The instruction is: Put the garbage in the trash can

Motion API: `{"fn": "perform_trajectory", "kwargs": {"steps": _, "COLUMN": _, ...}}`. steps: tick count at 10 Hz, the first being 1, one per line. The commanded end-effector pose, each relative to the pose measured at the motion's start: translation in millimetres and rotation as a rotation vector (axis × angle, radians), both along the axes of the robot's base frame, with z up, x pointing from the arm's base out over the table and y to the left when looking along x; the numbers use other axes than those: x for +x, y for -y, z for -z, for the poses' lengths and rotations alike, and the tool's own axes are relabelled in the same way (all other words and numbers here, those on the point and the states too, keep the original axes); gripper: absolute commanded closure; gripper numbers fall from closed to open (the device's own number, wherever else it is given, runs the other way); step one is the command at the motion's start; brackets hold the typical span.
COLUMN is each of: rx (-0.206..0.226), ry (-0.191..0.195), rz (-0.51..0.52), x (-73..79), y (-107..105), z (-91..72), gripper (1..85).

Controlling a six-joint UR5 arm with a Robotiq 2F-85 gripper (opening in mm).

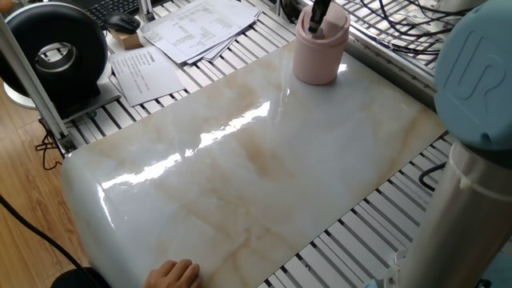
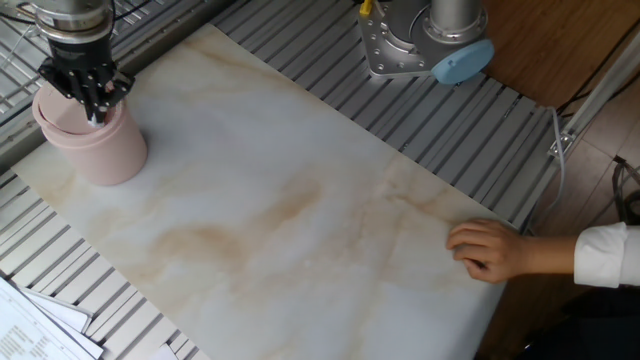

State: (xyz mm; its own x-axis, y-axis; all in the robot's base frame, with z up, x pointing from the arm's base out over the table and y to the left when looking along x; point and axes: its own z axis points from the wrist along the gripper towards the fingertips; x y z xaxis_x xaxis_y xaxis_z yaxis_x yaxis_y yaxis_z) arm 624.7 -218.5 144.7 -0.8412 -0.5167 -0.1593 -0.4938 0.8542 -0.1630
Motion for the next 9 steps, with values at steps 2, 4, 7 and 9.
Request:
{"fn": "perform_trajectory", "kwargs": {"steps": 2, "rx": 0.009, "ry": -0.018, "rz": -0.057, "x": -7.4, "y": 0, "z": -4.7, "gripper": 18.7}}
{"fn": "perform_trajectory", "kwargs": {"steps": 4, "rx": -0.002, "ry": -0.027, "rz": -0.089, "x": -8.8, "y": 6, "z": -8.5, "gripper": 0.7}}
{"fn": "perform_trajectory", "kwargs": {"steps": 7, "rx": 0.012, "ry": -0.033, "rz": -0.107, "x": -10.3, "y": 1, "z": -21.8, "gripper": 0.7}}
{"fn": "perform_trajectory", "kwargs": {"steps": 9, "rx": 0.01, "ry": -0.043, "rz": -0.102, "x": -13.7, "y": 2, "z": -33.7, "gripper": 1.0}}
